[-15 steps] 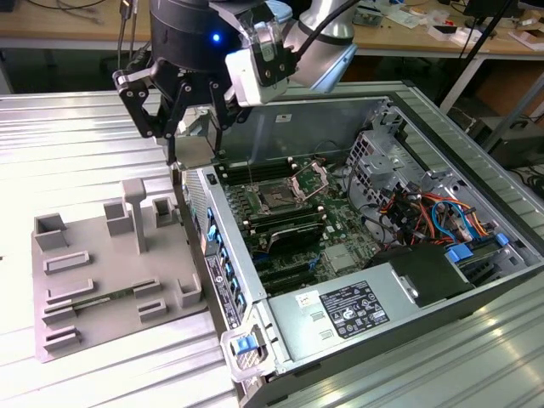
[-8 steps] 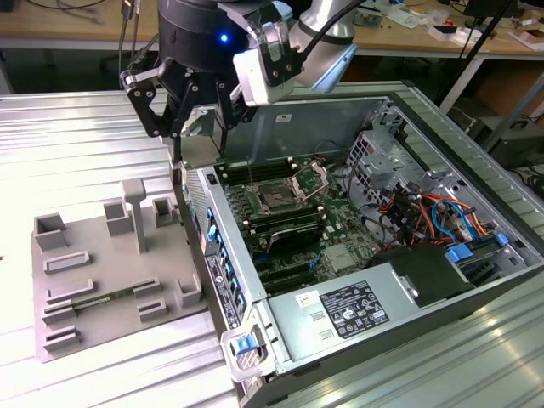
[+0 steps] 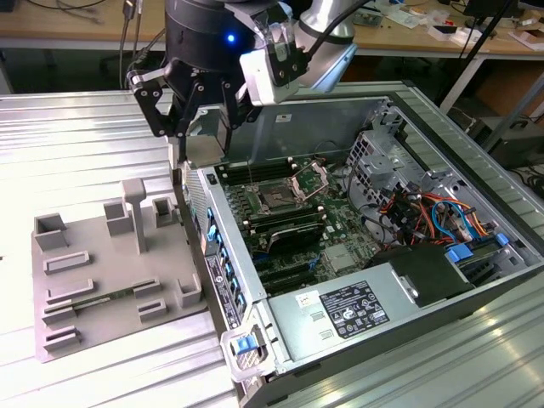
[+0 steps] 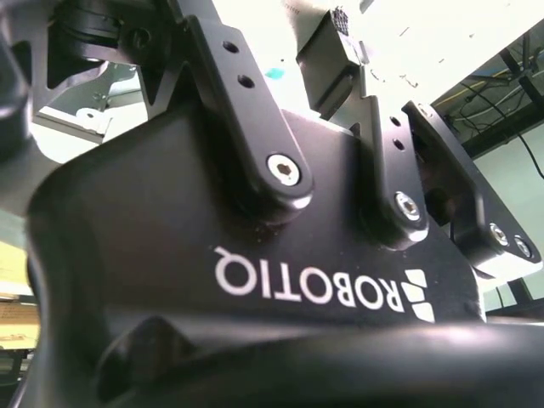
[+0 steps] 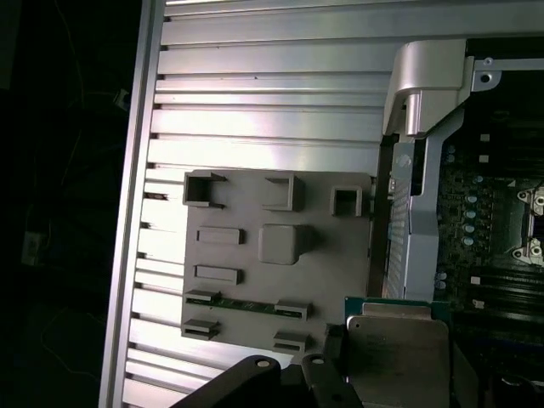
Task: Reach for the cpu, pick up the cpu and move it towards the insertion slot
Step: 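Pick up the cpu and move it towards the insertion slot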
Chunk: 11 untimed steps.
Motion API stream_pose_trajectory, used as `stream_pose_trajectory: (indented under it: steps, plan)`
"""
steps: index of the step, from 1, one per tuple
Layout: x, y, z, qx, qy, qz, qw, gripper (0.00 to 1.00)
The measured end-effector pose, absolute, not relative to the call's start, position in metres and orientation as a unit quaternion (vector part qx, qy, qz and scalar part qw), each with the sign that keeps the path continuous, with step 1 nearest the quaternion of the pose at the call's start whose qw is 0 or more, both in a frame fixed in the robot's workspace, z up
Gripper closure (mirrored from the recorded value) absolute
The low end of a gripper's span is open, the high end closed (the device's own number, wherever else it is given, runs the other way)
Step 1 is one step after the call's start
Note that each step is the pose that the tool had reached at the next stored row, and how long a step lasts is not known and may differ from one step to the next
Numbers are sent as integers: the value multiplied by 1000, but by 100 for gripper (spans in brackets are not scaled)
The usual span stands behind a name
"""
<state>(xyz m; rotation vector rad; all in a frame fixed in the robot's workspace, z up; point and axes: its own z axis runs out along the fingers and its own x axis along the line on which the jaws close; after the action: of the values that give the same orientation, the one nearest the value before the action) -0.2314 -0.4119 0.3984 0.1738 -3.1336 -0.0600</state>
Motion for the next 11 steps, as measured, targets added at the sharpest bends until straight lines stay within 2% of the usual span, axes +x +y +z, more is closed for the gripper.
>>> stream_pose_trajectory:
  steps: [11]
  plan:
    - [-223, -412, 398, 55, -998, -19, 1, 45]
